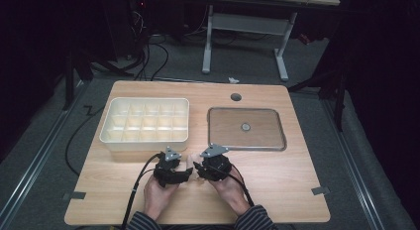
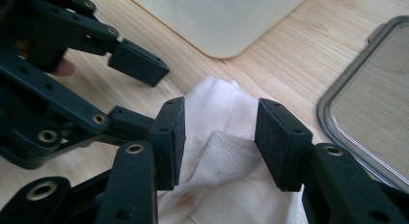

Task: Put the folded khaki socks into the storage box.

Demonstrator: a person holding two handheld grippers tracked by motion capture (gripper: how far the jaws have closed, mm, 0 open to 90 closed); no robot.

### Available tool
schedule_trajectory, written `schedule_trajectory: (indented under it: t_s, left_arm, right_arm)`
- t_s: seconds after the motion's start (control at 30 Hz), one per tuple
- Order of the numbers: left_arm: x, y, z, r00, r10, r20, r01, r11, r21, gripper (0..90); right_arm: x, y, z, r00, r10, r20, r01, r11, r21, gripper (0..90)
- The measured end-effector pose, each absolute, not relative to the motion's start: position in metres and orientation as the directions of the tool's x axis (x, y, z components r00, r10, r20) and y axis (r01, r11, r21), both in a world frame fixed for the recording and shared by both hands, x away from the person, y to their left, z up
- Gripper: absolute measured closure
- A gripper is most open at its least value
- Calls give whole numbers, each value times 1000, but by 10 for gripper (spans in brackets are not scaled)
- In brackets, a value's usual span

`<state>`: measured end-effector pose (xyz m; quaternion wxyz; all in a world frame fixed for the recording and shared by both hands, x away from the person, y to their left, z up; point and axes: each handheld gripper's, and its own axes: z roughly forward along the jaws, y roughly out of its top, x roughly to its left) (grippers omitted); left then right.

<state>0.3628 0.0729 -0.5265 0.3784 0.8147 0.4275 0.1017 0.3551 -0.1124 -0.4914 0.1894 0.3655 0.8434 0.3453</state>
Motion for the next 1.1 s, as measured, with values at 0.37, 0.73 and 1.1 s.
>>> schedule_trajectory:
  t_s: [0.37, 0.73, 1.1]
  left_arm:
    - [360, 73, -529, 617, 776, -134, 597, -350, 722, 414]
    - [358, 72, -530, 620, 776, -112, 583, -360, 729, 414]
    - [360, 73, -529, 617, 777, -128, 592, -350, 726, 409]
  right_arm:
    - [355, -136, -505, -623, 780, -60, 529, 476, 702, 552]
    - [355, -150, -518, -606, 795, -34, 542, 444, 714, 556]
    - [353, -155, -523, -602, 798, -13, 541, 420, 728, 555]
